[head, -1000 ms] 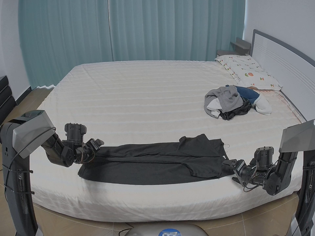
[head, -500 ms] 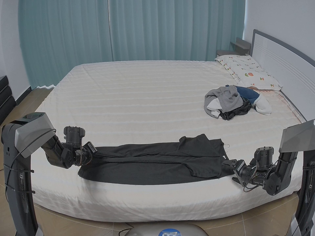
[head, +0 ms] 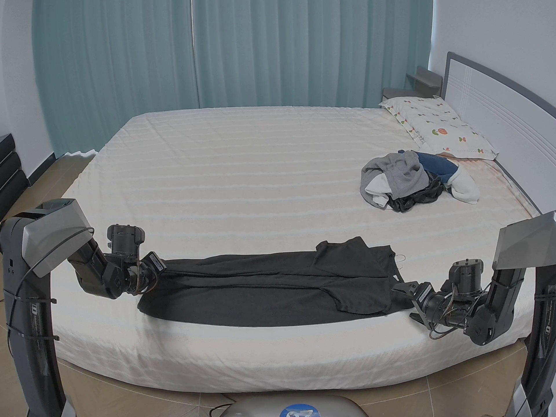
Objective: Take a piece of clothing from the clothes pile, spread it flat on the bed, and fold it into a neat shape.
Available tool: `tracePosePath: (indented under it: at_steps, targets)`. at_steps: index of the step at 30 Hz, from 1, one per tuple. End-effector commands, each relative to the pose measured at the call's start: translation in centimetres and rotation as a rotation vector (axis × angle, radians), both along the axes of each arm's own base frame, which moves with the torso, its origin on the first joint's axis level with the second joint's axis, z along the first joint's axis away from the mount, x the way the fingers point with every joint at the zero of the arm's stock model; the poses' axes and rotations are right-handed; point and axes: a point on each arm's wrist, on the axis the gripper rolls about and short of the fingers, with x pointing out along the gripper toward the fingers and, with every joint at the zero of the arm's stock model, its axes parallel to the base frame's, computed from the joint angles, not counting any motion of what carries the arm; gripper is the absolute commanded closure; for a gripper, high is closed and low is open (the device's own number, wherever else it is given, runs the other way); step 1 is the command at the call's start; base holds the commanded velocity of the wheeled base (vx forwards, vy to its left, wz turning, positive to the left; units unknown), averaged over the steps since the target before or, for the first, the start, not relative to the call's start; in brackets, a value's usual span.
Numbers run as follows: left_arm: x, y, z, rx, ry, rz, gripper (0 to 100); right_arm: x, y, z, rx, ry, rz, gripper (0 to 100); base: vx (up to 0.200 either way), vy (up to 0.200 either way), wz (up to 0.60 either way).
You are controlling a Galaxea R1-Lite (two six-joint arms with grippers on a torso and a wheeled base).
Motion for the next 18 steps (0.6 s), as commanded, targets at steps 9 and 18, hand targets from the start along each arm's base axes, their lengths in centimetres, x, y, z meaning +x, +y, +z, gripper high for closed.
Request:
tracePosePath:
  at_steps: [9,18]
  targets:
    - [-0.2,0.9,0.2,-0.073,-0.003,0.019,0,0.3,0.0,2.0,0.015,-0.073,-0.004,0,0.000,0.000,0.00]
    - [-0.1,2.0,1.8,-0.246,-0.041,0.028,0,1.1,-0.2,3.2,0.016,-0.128,-0.012,0,0.000,0.000,0.00]
